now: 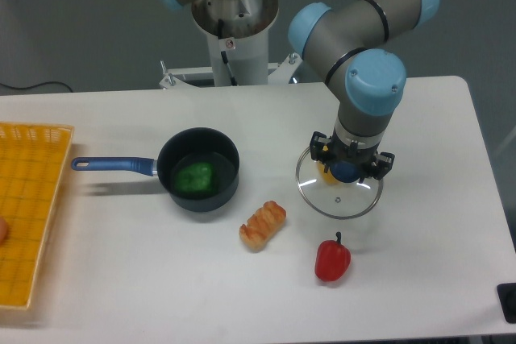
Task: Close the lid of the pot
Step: 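Lift the glass lid by its yellow knob with the gripper, then carry the glass lid over the blue saucepan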
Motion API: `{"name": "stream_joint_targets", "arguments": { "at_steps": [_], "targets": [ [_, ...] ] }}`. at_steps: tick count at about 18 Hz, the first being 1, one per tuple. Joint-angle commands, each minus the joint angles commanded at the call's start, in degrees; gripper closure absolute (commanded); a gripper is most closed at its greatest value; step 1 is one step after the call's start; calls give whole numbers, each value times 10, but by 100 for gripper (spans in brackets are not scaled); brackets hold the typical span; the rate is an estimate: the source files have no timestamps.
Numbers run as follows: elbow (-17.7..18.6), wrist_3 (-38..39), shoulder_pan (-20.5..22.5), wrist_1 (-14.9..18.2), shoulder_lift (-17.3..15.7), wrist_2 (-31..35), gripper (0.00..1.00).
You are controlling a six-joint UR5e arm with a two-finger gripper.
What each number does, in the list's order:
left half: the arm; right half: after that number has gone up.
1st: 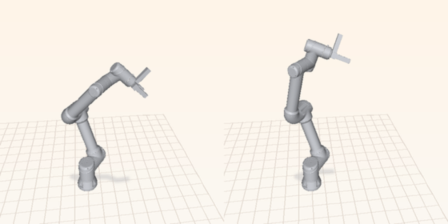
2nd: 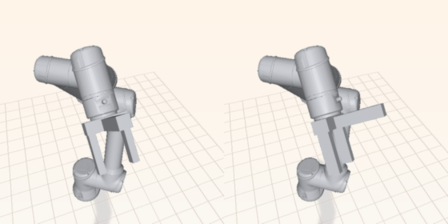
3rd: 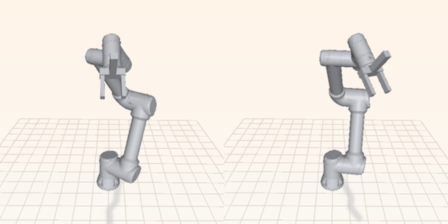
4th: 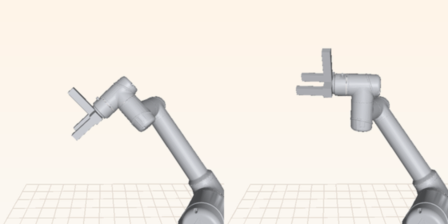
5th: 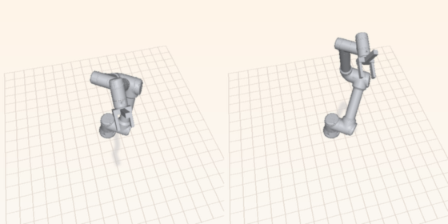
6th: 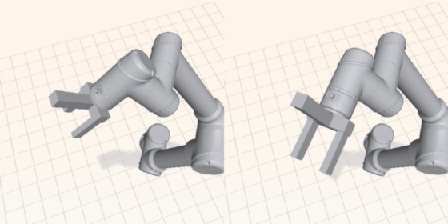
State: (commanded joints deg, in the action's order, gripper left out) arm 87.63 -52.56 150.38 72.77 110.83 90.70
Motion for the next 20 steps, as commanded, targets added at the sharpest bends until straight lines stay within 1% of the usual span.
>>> {"name": "stream_joint_targets", "arguments": {
  "at_steps": [3, 8, 15, 16, 19, 20],
  "targets": [
    [0, 11, -1, -2, -1, -6, 53],
    [1, 34, -21, -3, 0, -4, 53],
    [4, 75, -68, -4, 0, 2, 53],
    [6, 77, -74, -4, -3, 2, 53],
    [20, 81, -86, -3, -28, 1, 53],
    [23, 82, -97, -2, -36, 2, 53]
  ]
}}
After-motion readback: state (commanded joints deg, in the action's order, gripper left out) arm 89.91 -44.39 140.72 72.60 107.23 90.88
